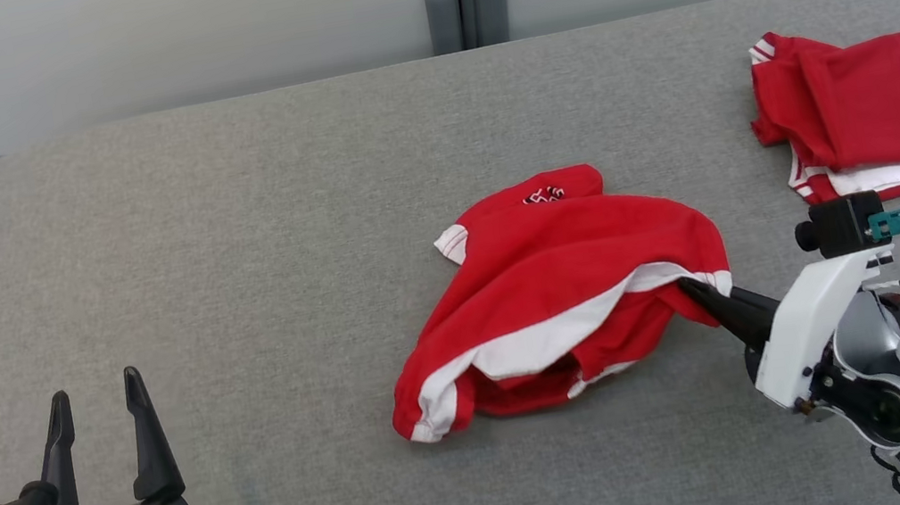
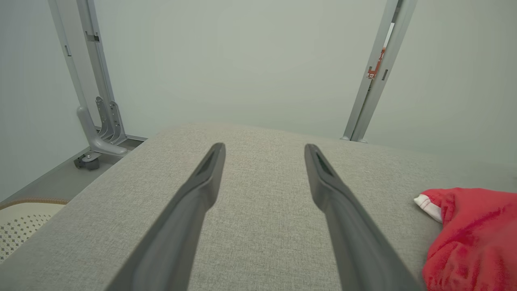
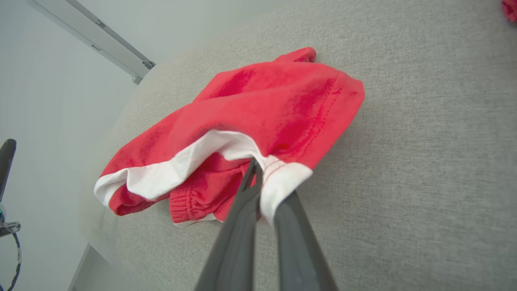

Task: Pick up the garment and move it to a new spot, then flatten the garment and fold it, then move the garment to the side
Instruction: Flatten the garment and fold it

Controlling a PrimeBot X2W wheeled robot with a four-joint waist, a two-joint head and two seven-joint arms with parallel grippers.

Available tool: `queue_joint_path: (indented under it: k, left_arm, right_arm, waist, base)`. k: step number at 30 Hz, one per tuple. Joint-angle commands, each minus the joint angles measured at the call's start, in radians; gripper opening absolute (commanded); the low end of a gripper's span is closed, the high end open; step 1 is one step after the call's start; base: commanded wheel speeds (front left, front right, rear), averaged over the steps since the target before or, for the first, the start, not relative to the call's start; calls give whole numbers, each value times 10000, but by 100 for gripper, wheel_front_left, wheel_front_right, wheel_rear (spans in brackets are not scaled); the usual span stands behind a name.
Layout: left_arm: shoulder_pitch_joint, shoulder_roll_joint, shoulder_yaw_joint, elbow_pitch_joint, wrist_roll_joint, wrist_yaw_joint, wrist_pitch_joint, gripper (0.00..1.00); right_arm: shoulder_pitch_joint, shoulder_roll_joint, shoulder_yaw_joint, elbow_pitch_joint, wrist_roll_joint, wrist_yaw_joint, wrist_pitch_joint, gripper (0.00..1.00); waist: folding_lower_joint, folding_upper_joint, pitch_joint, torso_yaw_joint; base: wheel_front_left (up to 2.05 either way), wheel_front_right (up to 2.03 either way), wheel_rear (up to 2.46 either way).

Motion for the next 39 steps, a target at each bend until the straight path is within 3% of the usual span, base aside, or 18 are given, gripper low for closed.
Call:
queue_joint_path:
  k: [1, 3, 7, 8, 9, 10, 17, 24, 30, 39]
  left_arm:
    - [107, -1, 57, 35, 2, -16, -25, 100]
    - [107, -7, 70, 93, -28, -33, -25, 100]
    - [39, -19, 67, 178, -63, -60, -25, 100]
    - [38, -18, 68, 210, -67, -66, -25, 100]
    - [42, -18, 66, 223, -67, -69, -25, 100]
    - [64, -19, 61, 258, -73, -75, -25, 100]
    - [188, 197, -25, 482, -118, -81, -25, 100]
    - [322, 310, 1, 376, -277, -91, -25, 100]
    - [530, 341, -340, 129, -485, -95, -25, 100]
    - [446, 349, -560, 109, -636, -89, -25, 100]
  right_arm:
    - [247, -212, 44, -232, -111, 1, 264, 0]
    - [405, -682, 45, -541, -287, 1, 673, 7]
    - [743, -1183, -44, -521, -999, 1, 1072, 8]
    - [816, -1165, -107, -427, -1191, 1, 1073, 31]
    - [844, -1144, -159, -381, -1336, 1, 1032, 42]
    - [910, -1081, -305, -256, -1624, 1, 904, 100]
    - [1274, -509, -1221, -473, -2351, 1, -94, 100]
    - [1946, 340, -2439, -1329, -3278, 1, -2338, 100]
    - [2472, 1104, -3103, -1280, -4429, 1, -4286, 100]
    - [2225, 1390, -3385, -1250, -4949, 1, -4861, 100]
  waist:
    - [0, 0, -177, -303]
    - [0, 0, -179, -406]
    - [0, 0, -197, -505]
    - [0, 0, -218, -517]
    - [0, 0, -236, -523]
    - [0, 0, -281, -532]
    - [0, 0, -623, -535]
    - [0, 0, -878, -574]
    - [0, 0, -787, -585]
    - [0, 0, -742, -633]
  base:
    - [0, 0, 0]
    - [0, 0, 0]
    - [0, 0, 0]
    - [0, 0, 0]
    - [0, 0, 0]
    - [0, 0, 0]
    - [0, 0, 0]
    - [0, 0, 0]
    - [0, 0, 0]
    - [0, 0, 0]
